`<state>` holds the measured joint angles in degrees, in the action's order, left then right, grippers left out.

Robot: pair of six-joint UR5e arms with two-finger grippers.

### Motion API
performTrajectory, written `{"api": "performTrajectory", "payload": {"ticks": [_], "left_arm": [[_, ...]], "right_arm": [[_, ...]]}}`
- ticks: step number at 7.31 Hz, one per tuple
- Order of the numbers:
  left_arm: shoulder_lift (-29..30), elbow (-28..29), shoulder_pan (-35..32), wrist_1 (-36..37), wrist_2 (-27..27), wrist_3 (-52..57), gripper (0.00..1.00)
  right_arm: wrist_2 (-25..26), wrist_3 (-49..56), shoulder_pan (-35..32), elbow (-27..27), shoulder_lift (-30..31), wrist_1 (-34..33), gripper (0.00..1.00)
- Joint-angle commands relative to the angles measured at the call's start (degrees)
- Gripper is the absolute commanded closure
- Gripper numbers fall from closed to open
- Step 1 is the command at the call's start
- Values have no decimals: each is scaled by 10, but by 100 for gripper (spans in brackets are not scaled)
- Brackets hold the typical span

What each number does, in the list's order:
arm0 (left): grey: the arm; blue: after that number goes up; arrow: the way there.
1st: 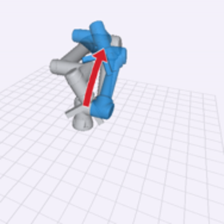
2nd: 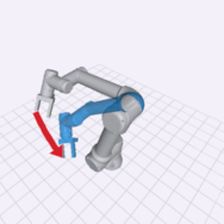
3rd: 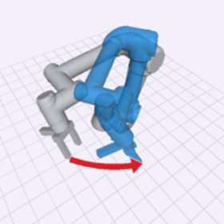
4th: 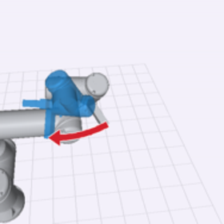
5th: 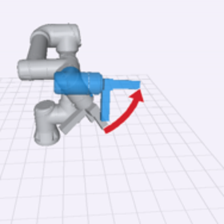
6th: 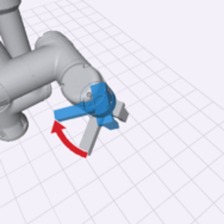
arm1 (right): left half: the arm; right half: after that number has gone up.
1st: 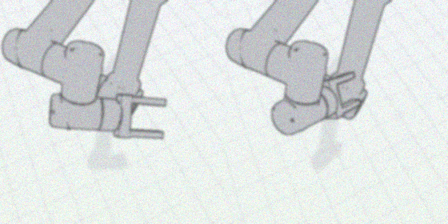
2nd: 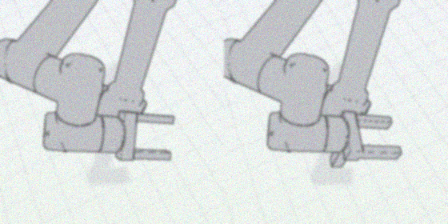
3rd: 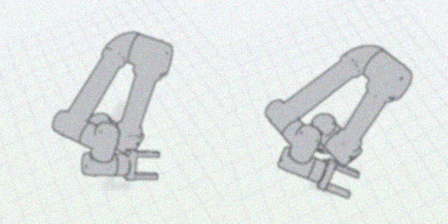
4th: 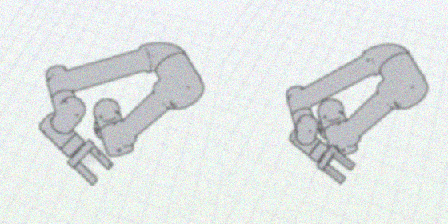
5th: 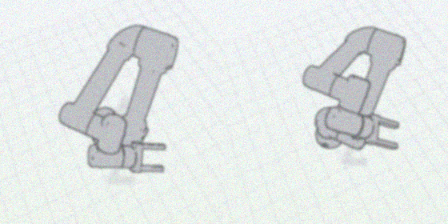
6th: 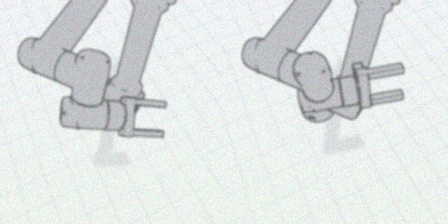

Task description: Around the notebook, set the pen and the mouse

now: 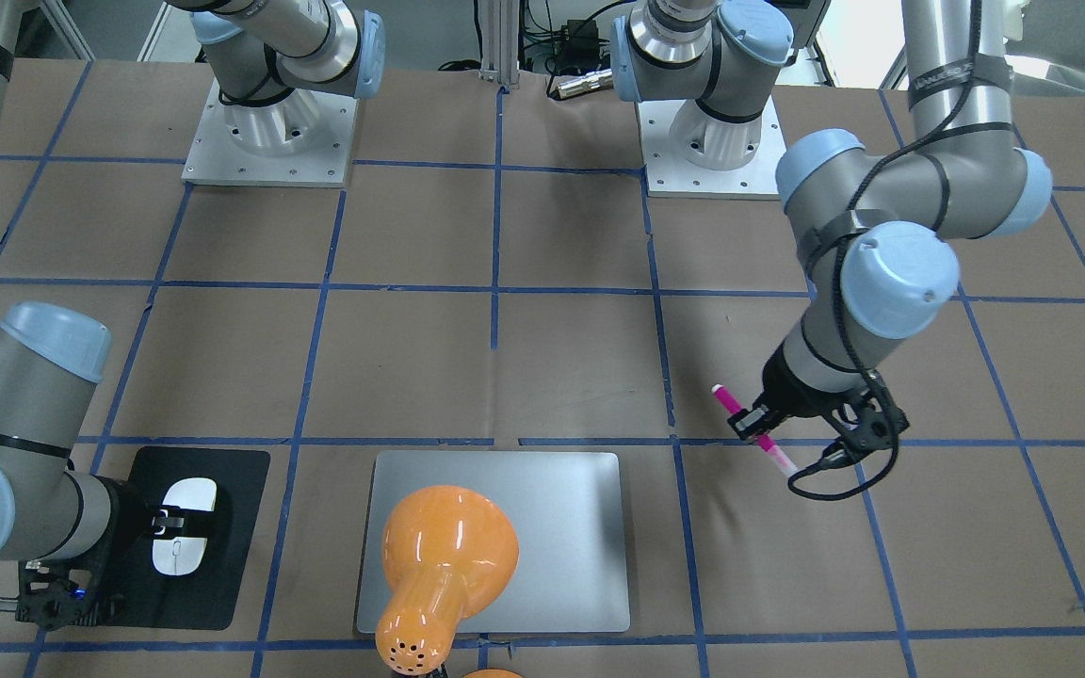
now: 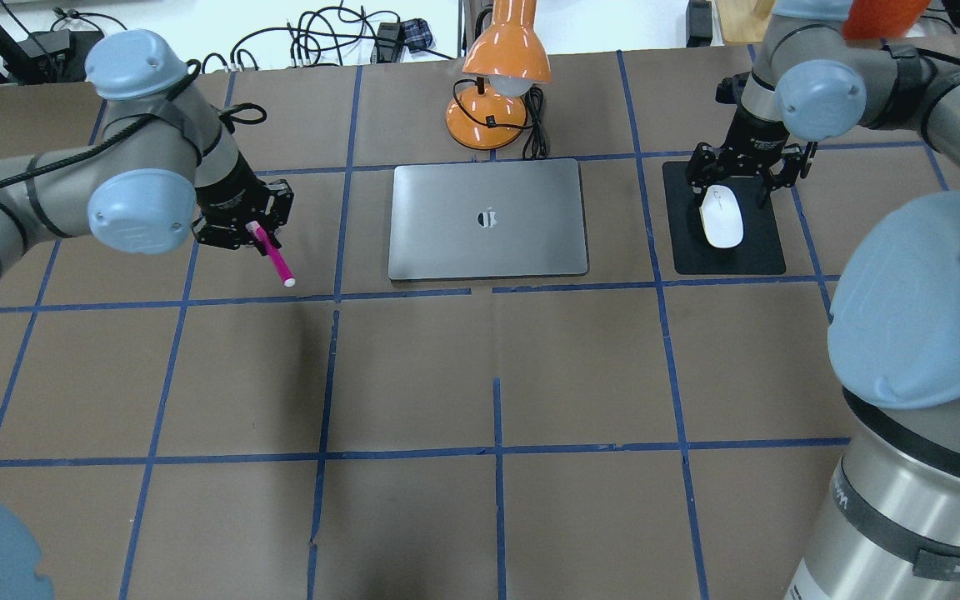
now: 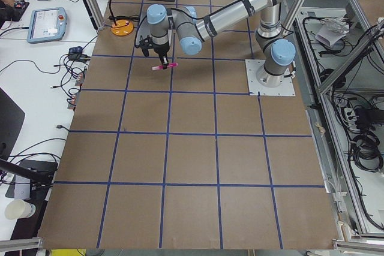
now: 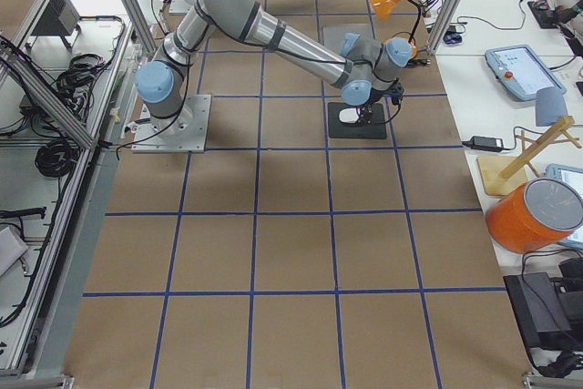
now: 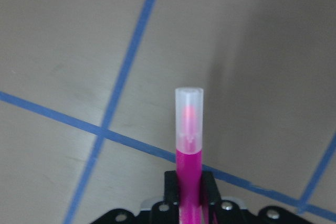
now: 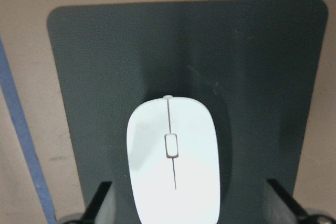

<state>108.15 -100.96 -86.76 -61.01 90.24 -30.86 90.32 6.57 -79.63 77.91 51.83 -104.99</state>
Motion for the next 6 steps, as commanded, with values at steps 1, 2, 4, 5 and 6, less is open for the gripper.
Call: {"api": "performTrajectory", "payload": {"ticks": [1,2,4,5,6], "left_arm": [[8,-6,-82,19,-7,-191,100],[10,-7,-117,19,-17,-272,100],[14,-15,-174,19,-17,-388,100],[14,-23,-189,20,-17,-451,100],[19,-25,-198,20,-18,-495,100]], "right_arm": [[5,1,1,-37,25,48,0],[5,5,-2,-40,69,91,0],[41,-1,-79,-38,135,149,0],[36,5,-87,-32,190,175,0],[36,6,-91,-24,261,207,0]]}}
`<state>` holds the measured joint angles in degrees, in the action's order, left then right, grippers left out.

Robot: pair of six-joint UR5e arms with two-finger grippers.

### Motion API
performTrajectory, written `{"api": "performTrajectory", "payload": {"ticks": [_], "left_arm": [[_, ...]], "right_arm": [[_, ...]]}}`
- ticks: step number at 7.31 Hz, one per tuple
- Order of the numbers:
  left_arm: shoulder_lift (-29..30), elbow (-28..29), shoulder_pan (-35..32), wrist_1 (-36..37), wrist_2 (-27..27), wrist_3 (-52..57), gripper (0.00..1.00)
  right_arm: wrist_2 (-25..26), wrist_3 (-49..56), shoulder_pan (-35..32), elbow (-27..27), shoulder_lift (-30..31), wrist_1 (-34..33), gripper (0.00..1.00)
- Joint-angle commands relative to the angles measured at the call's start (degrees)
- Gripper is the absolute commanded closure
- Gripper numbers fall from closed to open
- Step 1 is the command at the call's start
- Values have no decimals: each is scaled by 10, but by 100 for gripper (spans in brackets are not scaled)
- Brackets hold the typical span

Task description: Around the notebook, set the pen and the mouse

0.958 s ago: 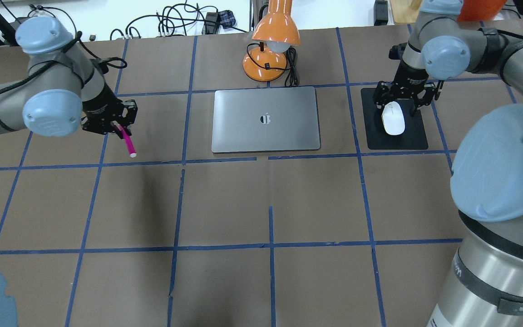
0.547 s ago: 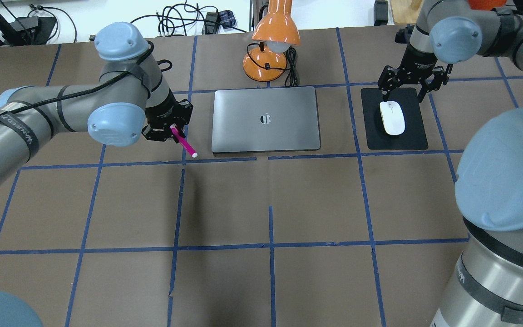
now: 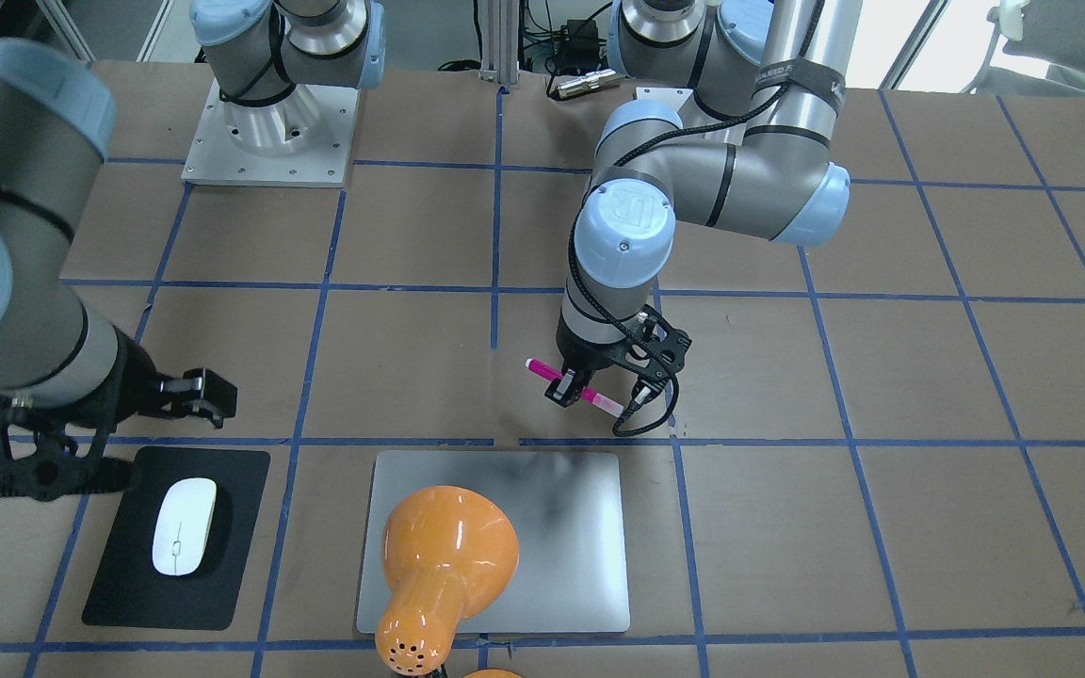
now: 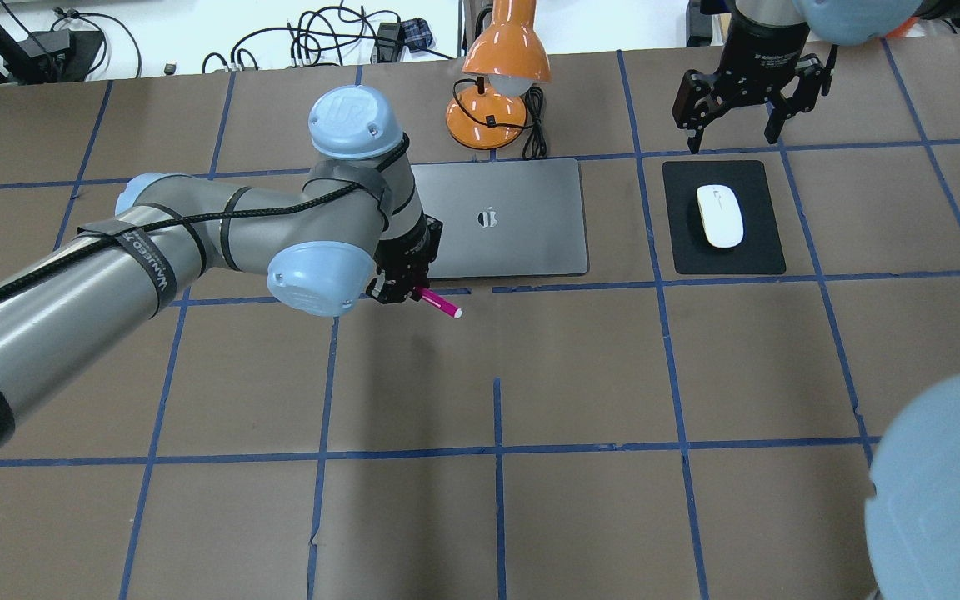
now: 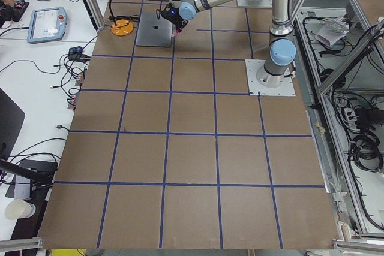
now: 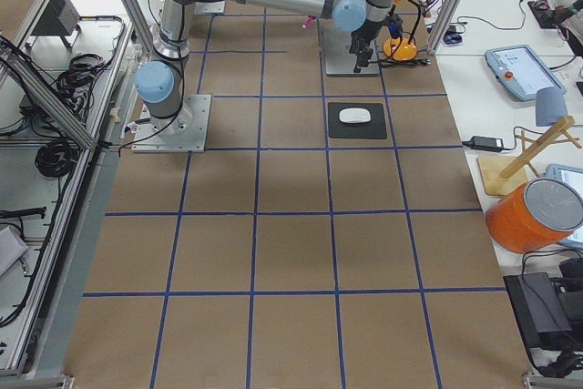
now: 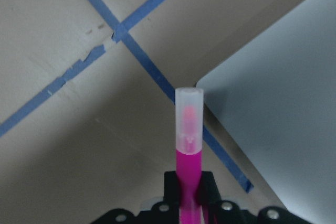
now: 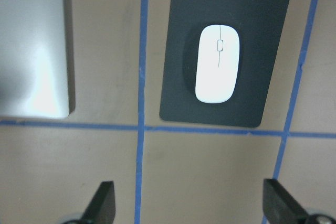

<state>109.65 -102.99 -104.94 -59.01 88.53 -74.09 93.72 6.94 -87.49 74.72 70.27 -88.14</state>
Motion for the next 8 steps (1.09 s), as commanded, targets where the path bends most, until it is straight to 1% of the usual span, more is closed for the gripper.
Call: {"api": "performTrajectory", "payload": {"ticks": [1,2,3,4,5,6,7,8], "left_arm": [[13,-4,-19,0,-12,-126,100],[24,-3,-25,11,-13,-147,100],[35,-4,-33,43,-13,-188,100],[47,-4,-41,67,-13,-211,100],[58,-4,-53,73,-13,-232,100],[66,-3,-62,74,-14,-254,100],[73,-3,-70,75,-13,-258,100],[79,-2,-72,81,-13,-259,100]], "right_arm": [[-3,4,-15,22,128,64,0],[-21,4,-15,36,133,61,0],[-28,4,-20,59,140,60,0],[-29,5,-26,91,135,23,0],[-43,12,-25,124,139,-70,0],[-65,11,-26,125,137,-125,0],[-57,5,-26,121,135,-120,0],[-55,3,-28,114,135,-94,0]]}}
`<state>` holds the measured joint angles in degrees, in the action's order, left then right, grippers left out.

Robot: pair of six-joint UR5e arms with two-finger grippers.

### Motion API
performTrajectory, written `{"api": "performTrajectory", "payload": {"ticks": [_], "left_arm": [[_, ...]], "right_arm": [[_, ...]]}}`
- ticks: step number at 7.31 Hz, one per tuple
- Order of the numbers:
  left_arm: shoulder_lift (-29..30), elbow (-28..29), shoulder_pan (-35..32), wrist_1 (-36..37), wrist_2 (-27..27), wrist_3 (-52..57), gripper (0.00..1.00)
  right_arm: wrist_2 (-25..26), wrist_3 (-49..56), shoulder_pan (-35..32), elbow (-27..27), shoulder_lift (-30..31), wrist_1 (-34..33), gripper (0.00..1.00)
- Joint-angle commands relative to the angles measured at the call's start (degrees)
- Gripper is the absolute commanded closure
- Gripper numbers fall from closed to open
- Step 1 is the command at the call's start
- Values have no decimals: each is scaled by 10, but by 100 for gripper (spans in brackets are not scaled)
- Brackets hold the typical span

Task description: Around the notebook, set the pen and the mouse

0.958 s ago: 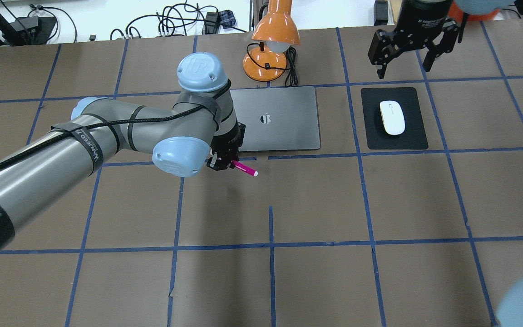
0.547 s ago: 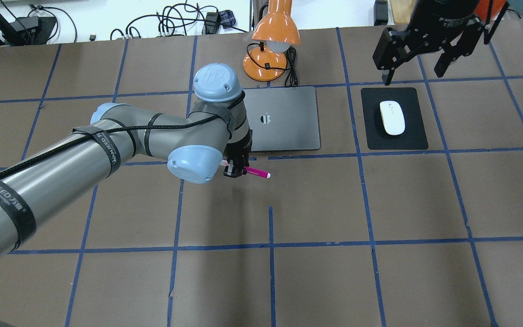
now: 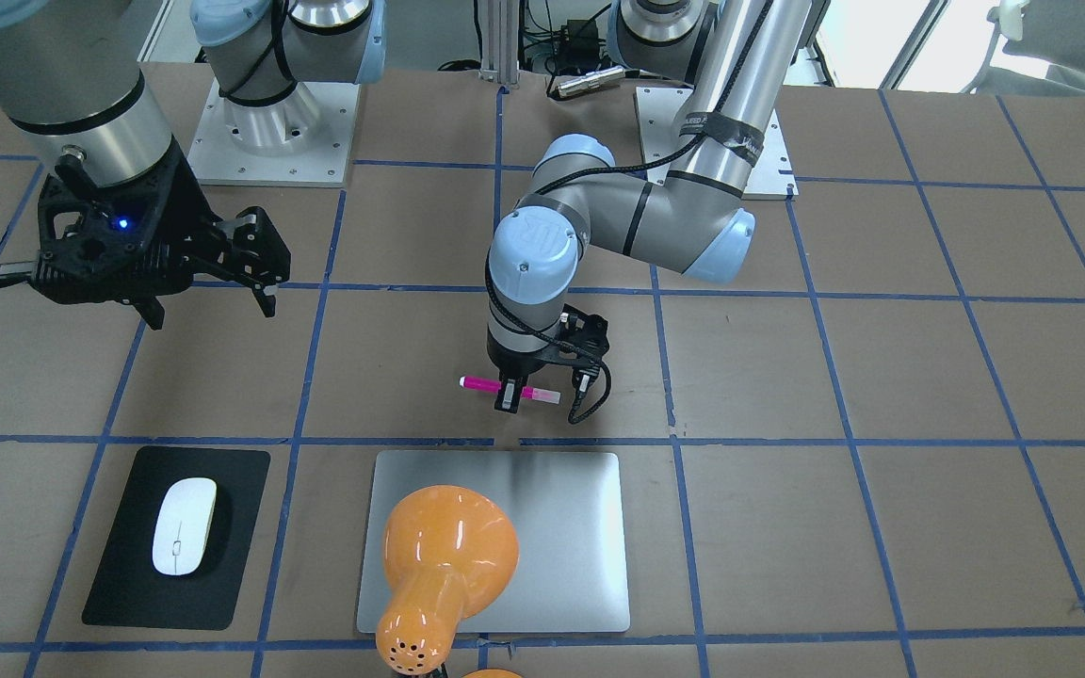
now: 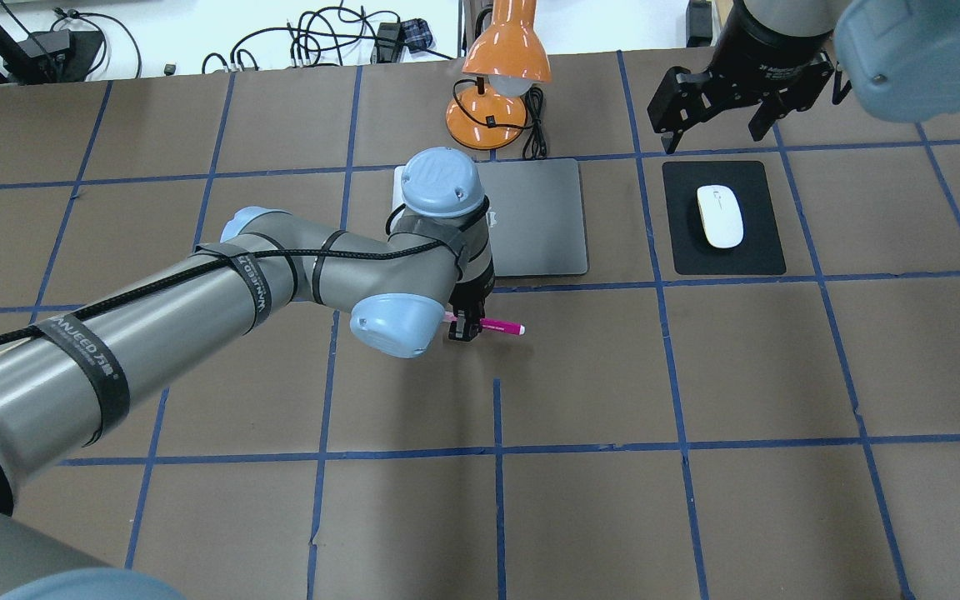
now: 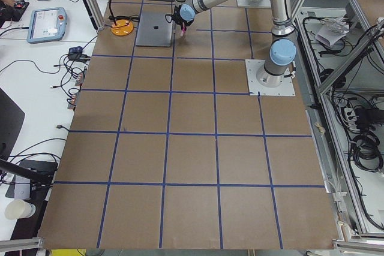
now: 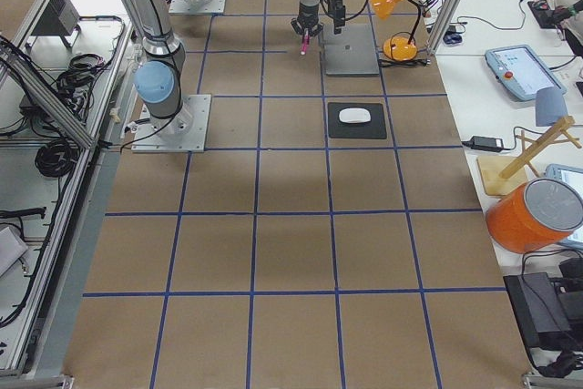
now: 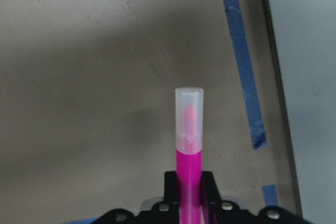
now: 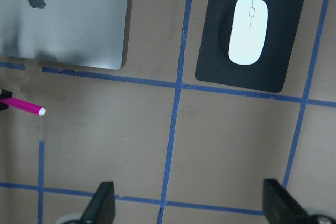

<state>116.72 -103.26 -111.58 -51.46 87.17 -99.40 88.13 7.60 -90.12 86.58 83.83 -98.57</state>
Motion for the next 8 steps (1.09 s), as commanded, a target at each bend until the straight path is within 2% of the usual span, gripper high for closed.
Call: {"api": "performTrajectory", "payload": {"ticks": [1,3,5,6,7,8], "left_arm": [[11,2,-6,16,-17,-7,100],[14,3,-7,19,-26,-14,100],[14,2,-7,19,-27,-13,72],[13,1,-6,19,-27,-6,37],[12,5,-6,19,-27,-2,32],[10,8,-3,20,-27,15,19]], "right_arm": [[16,0,-1,-15,-4,30,0],[23,1,-1,-26,-11,41,0],[21,-1,-1,-23,-11,60,0],[20,1,-1,-26,-12,59,0],[14,-4,-1,-26,-14,56,0],[22,-4,-1,-27,-17,58,0]]}}
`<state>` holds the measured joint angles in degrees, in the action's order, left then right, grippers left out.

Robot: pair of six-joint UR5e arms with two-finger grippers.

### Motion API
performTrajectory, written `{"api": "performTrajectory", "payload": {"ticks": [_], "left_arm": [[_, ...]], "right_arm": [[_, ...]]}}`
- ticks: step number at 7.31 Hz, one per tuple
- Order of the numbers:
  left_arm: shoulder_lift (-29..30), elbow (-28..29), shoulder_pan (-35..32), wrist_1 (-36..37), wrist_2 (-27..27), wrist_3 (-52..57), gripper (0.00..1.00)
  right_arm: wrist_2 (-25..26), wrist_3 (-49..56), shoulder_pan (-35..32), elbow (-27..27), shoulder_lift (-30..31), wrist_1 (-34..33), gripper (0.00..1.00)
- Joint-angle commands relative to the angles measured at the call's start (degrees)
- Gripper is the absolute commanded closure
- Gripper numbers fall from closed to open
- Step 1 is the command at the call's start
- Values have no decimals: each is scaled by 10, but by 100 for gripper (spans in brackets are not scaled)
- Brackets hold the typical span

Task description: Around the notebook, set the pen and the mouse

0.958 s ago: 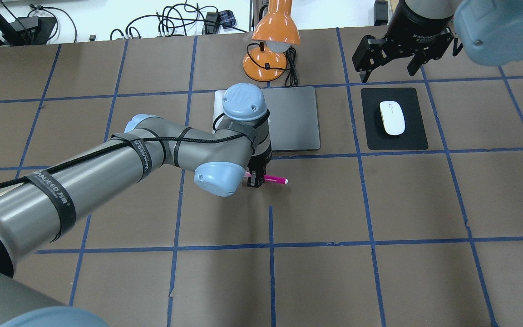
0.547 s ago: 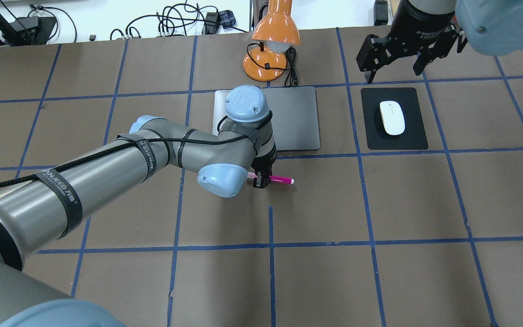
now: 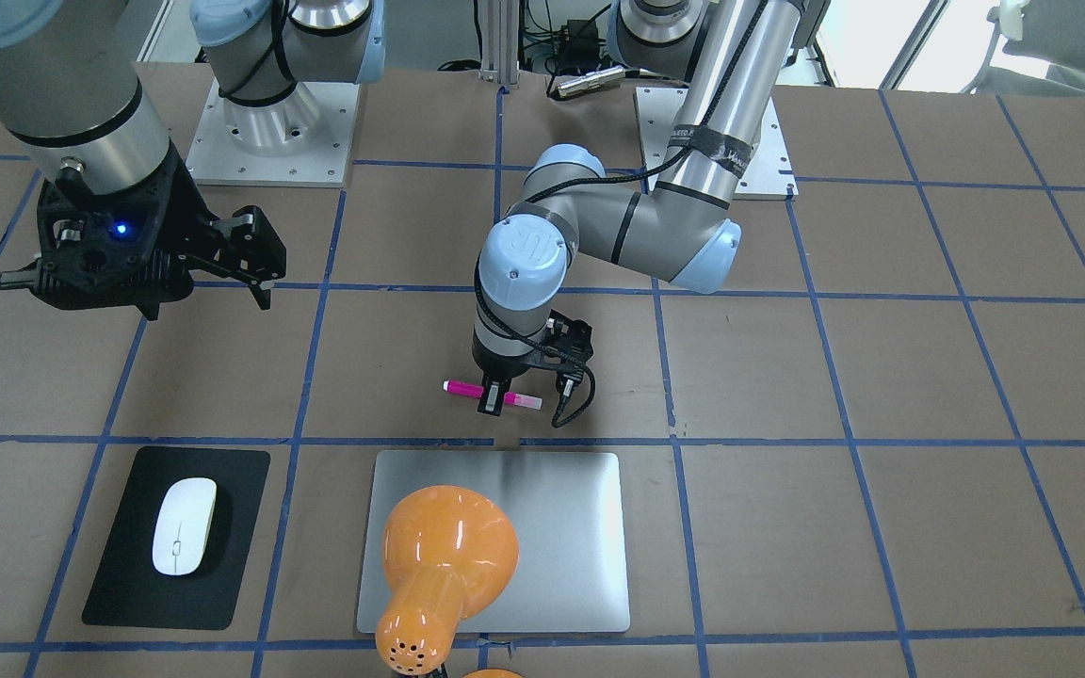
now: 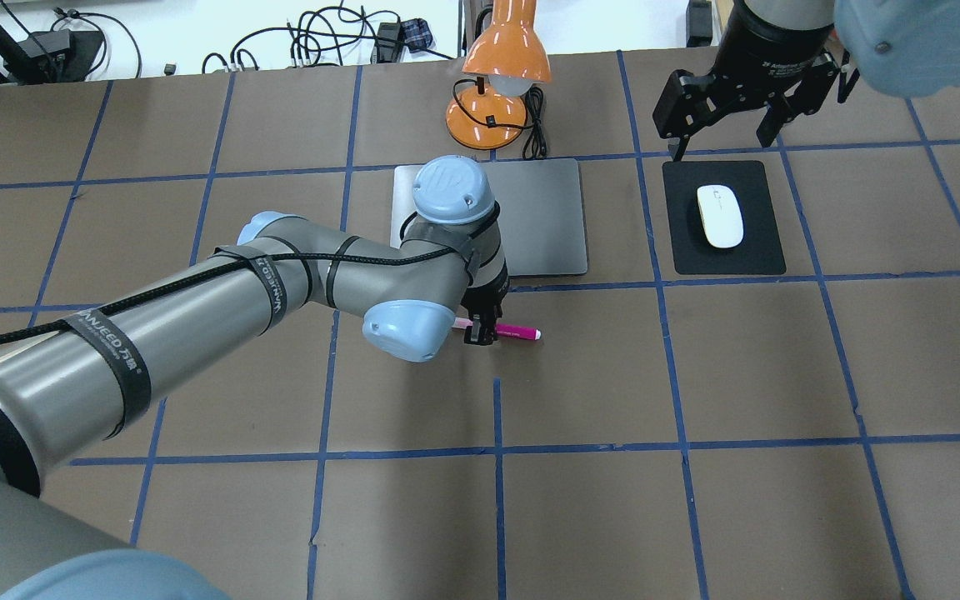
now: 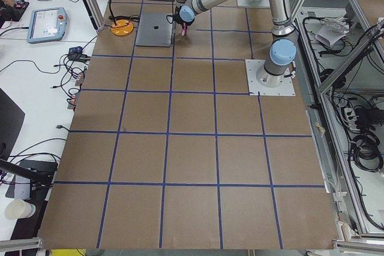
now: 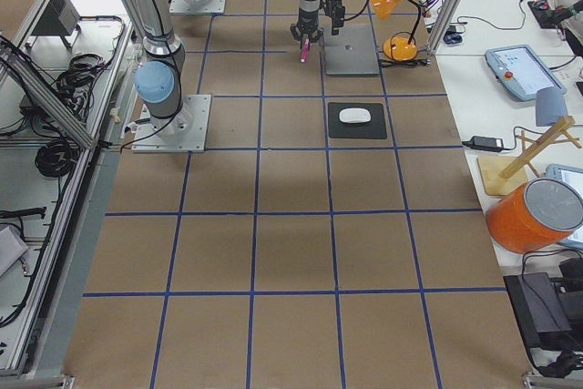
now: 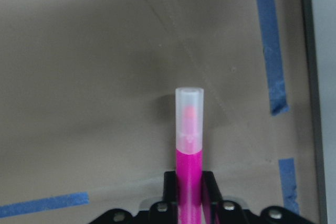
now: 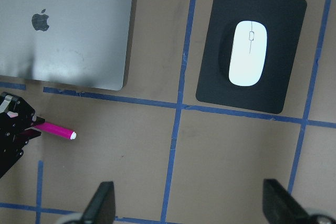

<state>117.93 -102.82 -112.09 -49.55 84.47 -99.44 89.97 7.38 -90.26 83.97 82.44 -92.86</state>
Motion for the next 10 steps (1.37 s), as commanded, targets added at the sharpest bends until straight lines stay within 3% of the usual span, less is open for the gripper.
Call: {"api": "performTrajectory", "payload": {"ticks": [1,2,3,4,5,7,9,10], "left_arm": [[-9,5,6,-1,3,135,15],[-23,5,34,-10,3,249,13],[-37,5,62,-12,2,297,3],[-54,6,79,-18,3,364,2],[-72,19,95,-57,12,460,1],[-106,103,142,-221,81,660,0],[-127,154,182,-300,83,847,0],[-149,160,195,-329,80,868,0]], "right_arm": [[5,-2,1,0,-2,1,0],[8,-2,1,0,-4,1,0],[12,0,3,-2,-6,1,0],[22,-11,1,0,-1,1,0],[7,-30,1,-3,-4,1,0],[-5,-82,1,0,2,2,0],[-5,-83,1,0,1,3,0],[-5,-82,1,-2,-1,11,0]]}}
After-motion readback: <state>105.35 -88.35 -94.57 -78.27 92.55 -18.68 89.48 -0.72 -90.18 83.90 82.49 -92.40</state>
